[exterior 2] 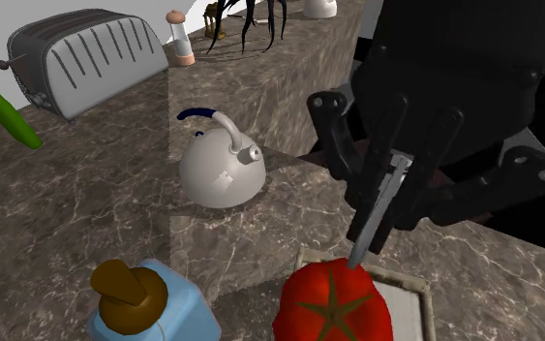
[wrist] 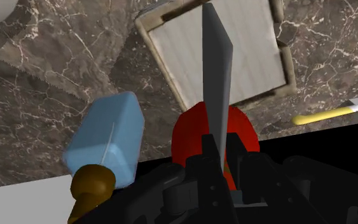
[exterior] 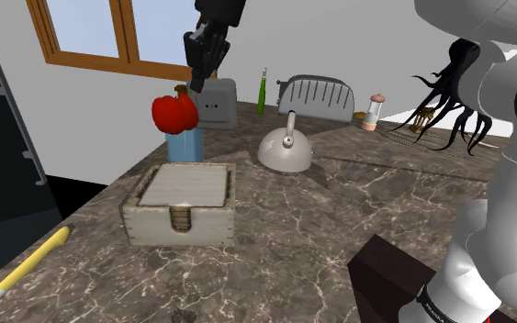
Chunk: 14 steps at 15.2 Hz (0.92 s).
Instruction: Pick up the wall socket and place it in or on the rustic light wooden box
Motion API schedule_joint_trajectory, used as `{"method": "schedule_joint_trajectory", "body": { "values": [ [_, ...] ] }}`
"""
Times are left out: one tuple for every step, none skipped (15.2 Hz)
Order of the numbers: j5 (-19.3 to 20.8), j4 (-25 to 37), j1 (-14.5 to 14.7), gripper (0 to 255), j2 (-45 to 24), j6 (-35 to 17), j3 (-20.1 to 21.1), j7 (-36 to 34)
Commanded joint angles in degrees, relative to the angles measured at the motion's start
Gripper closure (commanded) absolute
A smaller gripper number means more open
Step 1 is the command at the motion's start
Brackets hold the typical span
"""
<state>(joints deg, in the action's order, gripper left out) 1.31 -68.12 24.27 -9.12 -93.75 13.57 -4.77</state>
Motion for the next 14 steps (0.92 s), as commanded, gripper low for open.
{"method": "schedule_joint_trajectory", "body": {
  "values": [
    [2.5,8.8,2.5,255,-5.6,3.4,1.1,-2.9],
    [3.8,13.8,4.1,255,-8.7,5.2,1.5,-4.0],
    [5.0,18.7,5.6,255,-11.8,7.2,1.7,-4.9],
    [4.6,16.0,5.2,255,-10.6,5.6,1.5,-4.9],
    [4.2,13.5,4.9,255,-9.6,4.2,1.5,-4.8],
    [3.9,11.3,4.6,255,-8.6,2.8,1.5,-4.8],
    [3.7,9.2,4.3,255,-7.8,1.6,1.5,-4.7],
    [3.4,7.2,4.0,255,-7.1,0.3,1.5,-4.7],
    [3.2,5.4,3.8,255,-6.4,-0.8,1.5,-4.6],
    [3.0,3.6,3.6,255,-5.7,-2.0,1.5,-4.6],
    [2.8,2.0,3.4,255,-5.2,-3.0,1.5,-4.5],
    [2.7,0.4,3.3,255,-4.6,-4.1,1.4,-4.5],
    [2.5,-1.1,3.1,255,-4.1,-5.1,1.4,-4.4],
    [2.4,-2.6,3.0,255,-3.7,-6.1,1.4,-4.4]
  ]
}}
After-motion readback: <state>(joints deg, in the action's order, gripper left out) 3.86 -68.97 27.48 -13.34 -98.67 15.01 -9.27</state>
